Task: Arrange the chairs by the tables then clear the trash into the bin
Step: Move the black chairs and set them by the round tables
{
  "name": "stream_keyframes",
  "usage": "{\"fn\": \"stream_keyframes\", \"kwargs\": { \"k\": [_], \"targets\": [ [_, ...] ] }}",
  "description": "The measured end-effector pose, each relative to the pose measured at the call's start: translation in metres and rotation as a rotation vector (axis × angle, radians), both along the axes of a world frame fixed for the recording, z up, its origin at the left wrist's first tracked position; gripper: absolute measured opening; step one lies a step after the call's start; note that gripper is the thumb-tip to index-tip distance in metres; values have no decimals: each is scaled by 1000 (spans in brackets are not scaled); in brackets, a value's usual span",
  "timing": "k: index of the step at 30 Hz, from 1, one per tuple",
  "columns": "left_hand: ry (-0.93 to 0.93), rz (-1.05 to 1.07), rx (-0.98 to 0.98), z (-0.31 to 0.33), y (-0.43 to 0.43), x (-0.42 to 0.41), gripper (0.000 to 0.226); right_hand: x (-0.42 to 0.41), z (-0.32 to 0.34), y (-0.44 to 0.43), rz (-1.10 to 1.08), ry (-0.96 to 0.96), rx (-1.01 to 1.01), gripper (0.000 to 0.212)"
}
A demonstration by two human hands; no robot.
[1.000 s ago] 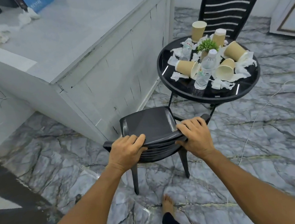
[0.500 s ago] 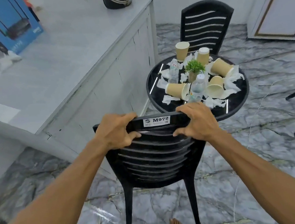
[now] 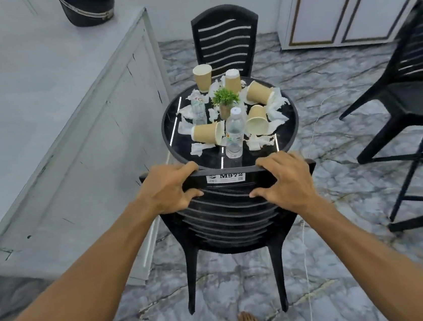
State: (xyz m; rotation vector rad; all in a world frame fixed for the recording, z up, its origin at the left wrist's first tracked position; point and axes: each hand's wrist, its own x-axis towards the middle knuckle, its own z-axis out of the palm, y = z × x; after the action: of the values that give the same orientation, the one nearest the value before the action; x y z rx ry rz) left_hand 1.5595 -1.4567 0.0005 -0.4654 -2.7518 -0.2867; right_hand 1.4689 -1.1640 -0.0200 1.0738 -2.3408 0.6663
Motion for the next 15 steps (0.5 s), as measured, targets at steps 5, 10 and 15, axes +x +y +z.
{"fn": "stream_keyframes", "kwargs": {
  "k": [5, 10, 15],
  "targets": [
    [-42, 3, -24, -59, 14, 26, 40, 42, -63, 17, -66, 38, 111, 62],
    [-34, 36, -52, -77, 10, 51, 35, 57, -79, 14, -87, -5, 137, 59],
    [-6, 46, -69, -85, 21, 71, 39, 80, -90, 21, -104, 25, 132, 55]
  ]
}}
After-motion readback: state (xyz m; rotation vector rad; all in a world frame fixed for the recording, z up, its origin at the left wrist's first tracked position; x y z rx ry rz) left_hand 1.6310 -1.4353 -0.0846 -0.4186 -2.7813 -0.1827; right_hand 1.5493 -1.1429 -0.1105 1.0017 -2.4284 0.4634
